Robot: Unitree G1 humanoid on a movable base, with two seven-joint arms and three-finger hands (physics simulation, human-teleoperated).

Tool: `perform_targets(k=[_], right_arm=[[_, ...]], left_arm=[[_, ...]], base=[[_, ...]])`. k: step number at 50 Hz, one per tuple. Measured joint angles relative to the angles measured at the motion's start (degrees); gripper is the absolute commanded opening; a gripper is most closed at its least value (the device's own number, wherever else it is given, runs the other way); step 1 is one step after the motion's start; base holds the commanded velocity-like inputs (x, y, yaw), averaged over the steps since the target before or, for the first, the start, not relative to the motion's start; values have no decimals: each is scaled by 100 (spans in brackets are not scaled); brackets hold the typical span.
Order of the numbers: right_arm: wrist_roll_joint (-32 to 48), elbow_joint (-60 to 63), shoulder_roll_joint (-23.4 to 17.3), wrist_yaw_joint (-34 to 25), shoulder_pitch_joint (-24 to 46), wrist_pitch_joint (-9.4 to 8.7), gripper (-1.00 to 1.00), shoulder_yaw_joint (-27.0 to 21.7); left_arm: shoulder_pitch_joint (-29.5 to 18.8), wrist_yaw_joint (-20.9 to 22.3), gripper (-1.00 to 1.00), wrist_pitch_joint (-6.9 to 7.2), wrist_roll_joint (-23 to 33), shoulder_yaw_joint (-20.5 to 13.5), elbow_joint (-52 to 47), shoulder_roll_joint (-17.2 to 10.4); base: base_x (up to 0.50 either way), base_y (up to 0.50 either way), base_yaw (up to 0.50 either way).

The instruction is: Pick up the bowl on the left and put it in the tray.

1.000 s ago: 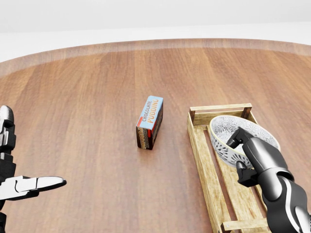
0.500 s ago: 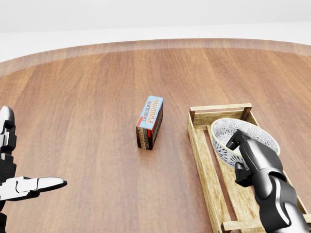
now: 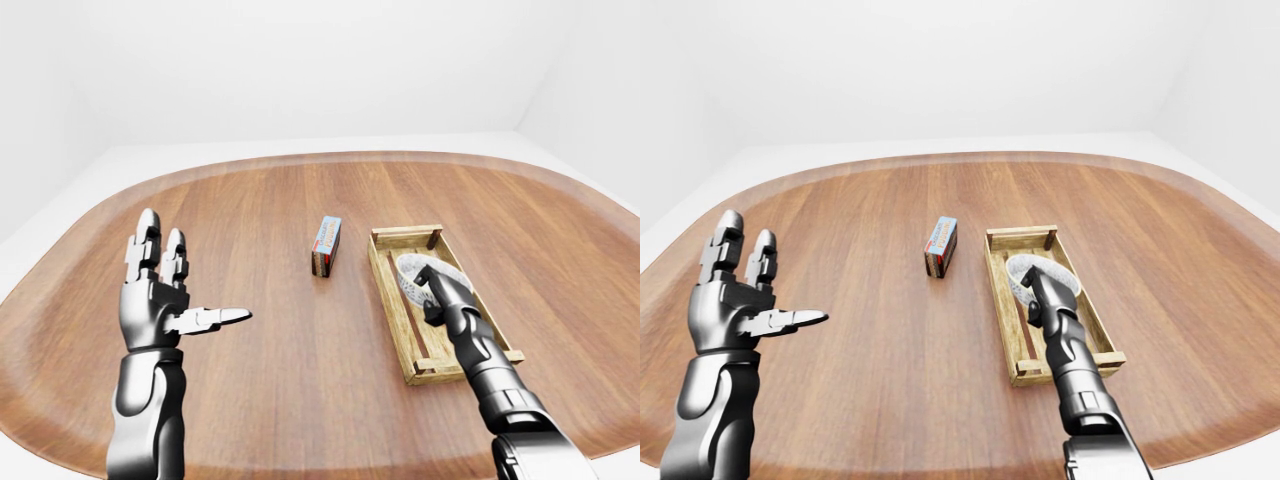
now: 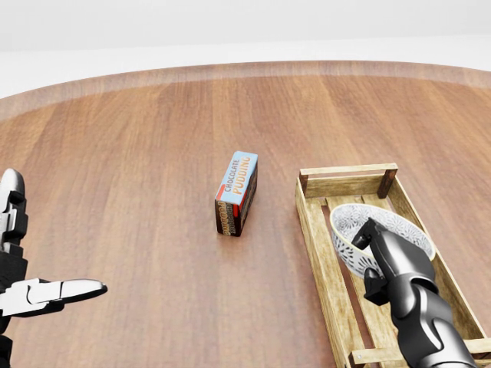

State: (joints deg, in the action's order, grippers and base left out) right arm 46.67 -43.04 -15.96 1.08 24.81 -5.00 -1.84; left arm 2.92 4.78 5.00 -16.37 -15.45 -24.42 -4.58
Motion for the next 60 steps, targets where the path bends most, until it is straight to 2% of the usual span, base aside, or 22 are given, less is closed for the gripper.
perform_targets(k=[16,17,18,19,20,45,50,60], right_arm=[[-128,-627,47,347,168,0,-100,119],[-126,-652,53,361,172,0,-62,125],[-146,-639,61,362,179,0,-1,136],[-175,-627,70,370,192,0,89,141],[-156,-647,78,375,193,0,100,149],[74,-519,172,167,-2,0,100,235],[307,115,166,-143,-228,0,100,256],[1226,2036,235,-1301,-708,0,100,194]], left_arm=[[14,4,100,0,-7,-5,-20,1],[15,4,100,0,-8,-6,-23,1],[16,5,100,0,-10,-8,-26,1],[17,6,100,0,-12,-11,-28,1],[17,6,100,0,-14,-13,-30,0],[13,12,100,0,-25,-28,-41,-5],[8,11,100,0,-16,-19,-23,-4],[9,9,100,0,5,8,-12,4]], base=[[0,0,0],[0,0,0],[0,0,0],[0,0,0],[0,0,0],[0,0,0],[0,0,0],[0,0,0]])
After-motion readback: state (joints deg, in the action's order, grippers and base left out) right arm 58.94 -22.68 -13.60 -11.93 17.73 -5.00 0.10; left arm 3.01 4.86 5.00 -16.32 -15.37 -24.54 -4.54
